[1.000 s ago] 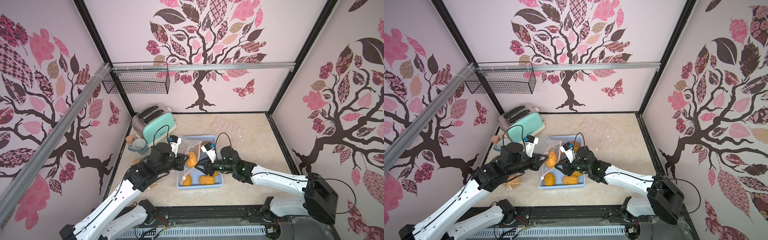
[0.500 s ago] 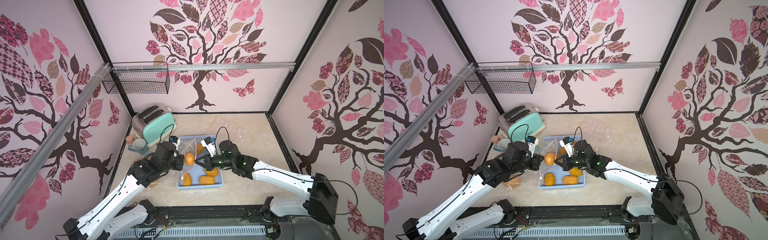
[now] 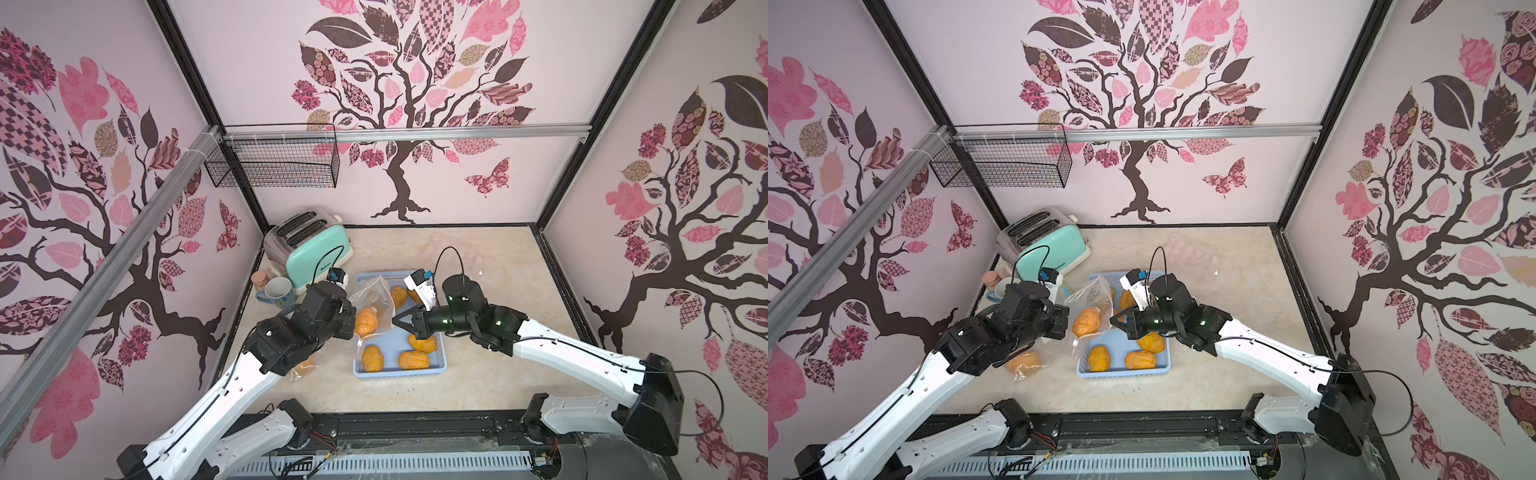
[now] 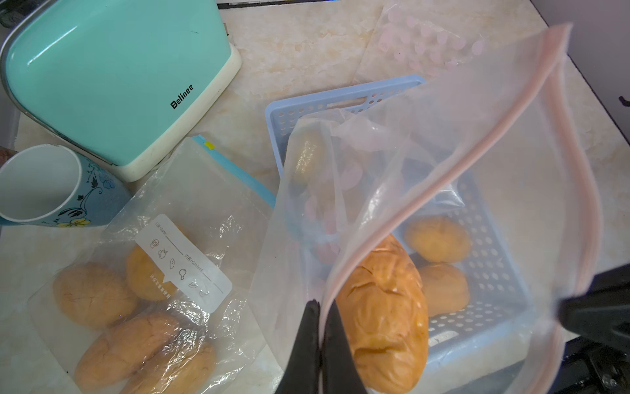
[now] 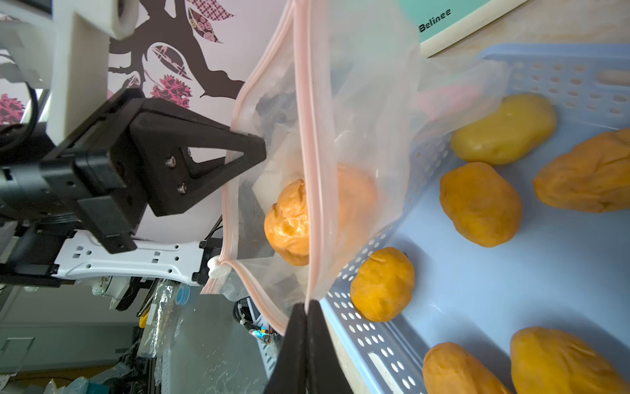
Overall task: Put the potatoes into a zipper bag and zip it
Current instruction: Place the potato into the zipper food storage bag, then pick up the potato from the basket.
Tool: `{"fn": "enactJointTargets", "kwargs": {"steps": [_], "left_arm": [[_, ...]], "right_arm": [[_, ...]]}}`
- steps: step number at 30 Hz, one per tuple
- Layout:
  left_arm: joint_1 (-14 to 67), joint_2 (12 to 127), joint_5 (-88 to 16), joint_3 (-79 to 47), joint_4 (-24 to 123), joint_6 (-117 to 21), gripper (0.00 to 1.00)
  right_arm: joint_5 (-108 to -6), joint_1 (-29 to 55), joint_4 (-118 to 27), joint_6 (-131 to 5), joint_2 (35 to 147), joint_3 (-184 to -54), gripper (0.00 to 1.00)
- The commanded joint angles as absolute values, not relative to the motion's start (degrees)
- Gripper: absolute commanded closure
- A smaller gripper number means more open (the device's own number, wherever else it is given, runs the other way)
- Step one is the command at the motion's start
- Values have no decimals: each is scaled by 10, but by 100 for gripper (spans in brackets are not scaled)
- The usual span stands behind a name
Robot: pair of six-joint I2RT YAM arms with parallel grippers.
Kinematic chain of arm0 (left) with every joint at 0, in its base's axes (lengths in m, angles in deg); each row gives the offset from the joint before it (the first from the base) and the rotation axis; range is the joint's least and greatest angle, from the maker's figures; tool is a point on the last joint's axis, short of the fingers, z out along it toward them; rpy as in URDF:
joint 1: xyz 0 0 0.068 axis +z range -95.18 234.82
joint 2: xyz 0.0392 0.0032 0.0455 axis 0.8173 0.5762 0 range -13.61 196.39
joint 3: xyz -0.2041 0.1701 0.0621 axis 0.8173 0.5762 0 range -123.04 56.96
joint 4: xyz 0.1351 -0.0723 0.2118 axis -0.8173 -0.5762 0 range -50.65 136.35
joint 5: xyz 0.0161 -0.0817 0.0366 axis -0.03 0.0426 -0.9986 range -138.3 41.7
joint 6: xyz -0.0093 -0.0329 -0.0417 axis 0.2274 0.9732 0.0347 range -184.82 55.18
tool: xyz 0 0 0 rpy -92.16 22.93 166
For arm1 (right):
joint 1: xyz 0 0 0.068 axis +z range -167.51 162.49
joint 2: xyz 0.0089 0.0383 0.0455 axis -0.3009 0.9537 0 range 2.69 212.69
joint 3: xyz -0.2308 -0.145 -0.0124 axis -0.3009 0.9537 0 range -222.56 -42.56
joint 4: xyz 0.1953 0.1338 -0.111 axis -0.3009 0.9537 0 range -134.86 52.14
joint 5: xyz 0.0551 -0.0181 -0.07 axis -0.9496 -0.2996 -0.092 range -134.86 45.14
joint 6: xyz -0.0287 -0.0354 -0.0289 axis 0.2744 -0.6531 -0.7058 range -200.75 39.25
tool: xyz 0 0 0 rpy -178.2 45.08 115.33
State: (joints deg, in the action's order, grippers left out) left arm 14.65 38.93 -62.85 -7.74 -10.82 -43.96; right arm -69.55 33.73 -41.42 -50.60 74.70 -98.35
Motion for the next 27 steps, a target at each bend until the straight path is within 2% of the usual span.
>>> {"fn": "enactJointTargets", "kwargs": {"steps": [1, 2, 4, 11, 18, 27], "left_arm": [[146, 366, -645, -144, -141, -458, 100], [146, 362, -653, -156, -152, -463, 100], [145, 352, -690, -186, -183, -473, 100], [146, 336, -797, -237, -261, -495, 100], [146, 345, -705, -186, -231, -497, 100], [146, 331, -661, -34, -113, -471, 100]], "right_arm": [[-717, 340, -416, -543, 718, -1010, 58], [-705, 339, -412, -554, 710, -1012, 51], [-666, 339, -401, -578, 693, -1010, 45], [-591, 339, -352, -626, 699, -994, 42], [-515, 339, -262, -669, 769, -998, 36], [-512, 339, -271, -734, 881, -1016, 24]]}}
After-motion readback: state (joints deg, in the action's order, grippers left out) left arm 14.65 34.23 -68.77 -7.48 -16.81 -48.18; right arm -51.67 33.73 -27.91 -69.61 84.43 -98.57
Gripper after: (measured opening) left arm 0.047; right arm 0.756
